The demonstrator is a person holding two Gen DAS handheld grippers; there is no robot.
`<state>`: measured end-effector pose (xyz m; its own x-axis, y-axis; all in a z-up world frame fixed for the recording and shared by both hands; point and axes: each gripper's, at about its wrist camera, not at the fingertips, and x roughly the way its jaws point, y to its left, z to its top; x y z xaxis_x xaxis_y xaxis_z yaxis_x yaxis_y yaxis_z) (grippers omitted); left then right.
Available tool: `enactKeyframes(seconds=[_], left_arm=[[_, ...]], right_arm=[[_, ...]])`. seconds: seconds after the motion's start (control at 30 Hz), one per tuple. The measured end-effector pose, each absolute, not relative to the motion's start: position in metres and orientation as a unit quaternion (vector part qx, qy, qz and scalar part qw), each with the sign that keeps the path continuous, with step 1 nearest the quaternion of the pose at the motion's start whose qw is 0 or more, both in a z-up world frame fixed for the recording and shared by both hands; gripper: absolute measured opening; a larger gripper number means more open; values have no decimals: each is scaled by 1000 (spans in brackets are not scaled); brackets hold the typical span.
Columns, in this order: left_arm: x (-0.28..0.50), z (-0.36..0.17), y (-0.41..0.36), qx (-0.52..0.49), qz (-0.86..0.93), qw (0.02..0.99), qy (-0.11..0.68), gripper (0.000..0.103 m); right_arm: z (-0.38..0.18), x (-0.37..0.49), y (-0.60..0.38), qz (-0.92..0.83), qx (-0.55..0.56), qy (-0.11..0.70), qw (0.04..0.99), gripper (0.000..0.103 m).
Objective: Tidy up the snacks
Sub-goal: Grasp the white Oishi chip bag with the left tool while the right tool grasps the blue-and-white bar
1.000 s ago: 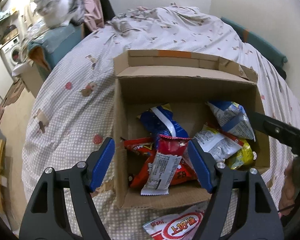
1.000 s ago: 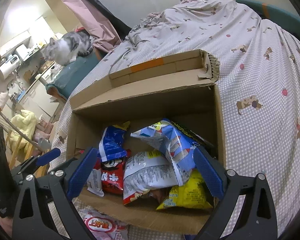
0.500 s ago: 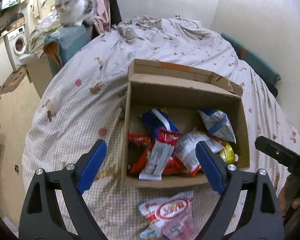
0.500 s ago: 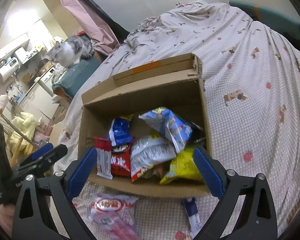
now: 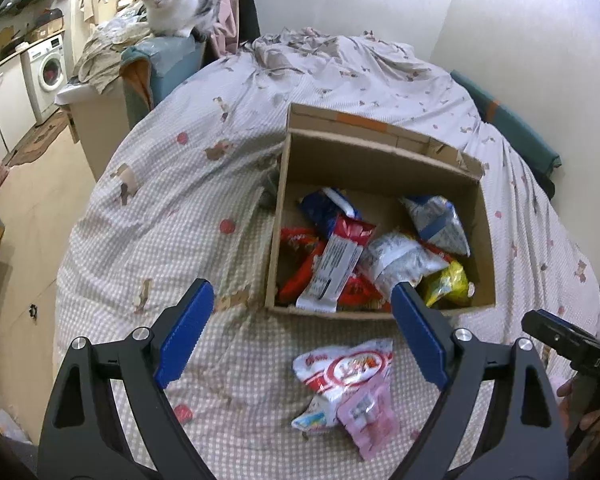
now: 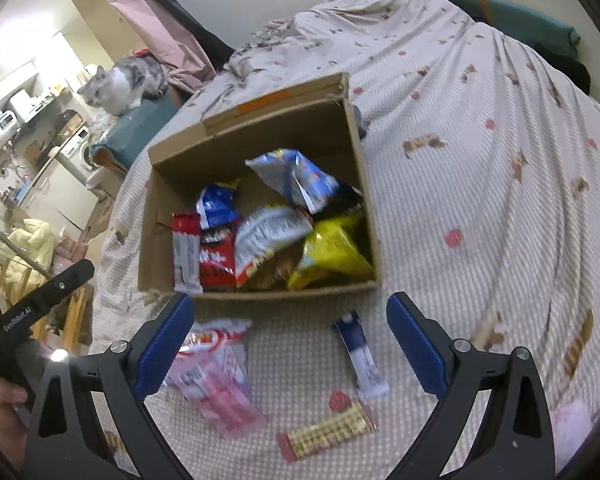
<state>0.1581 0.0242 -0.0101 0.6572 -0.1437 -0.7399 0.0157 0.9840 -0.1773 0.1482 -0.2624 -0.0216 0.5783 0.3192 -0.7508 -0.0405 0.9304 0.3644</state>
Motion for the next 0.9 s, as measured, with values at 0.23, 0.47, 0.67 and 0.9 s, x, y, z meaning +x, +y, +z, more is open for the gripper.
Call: enactKeyframes(seconds=[0.23,0.47,0.67,0.9], left_arm=[[141,-22,18,-47,-38,895,442,88],[130,-44,10,-38,-51,871,488,88],[132,-51,11,-43,-38,864,500,88],[141,-76,25,-67,-16,836,544,88]], right_arm=[[-36,131,-274,92,187,469,858,99],[-51,122,-281,86,196,491,845,99],[-66,119,-297,63,224,514,826,99],[-79,122,-306,51,267,529,804,99]])
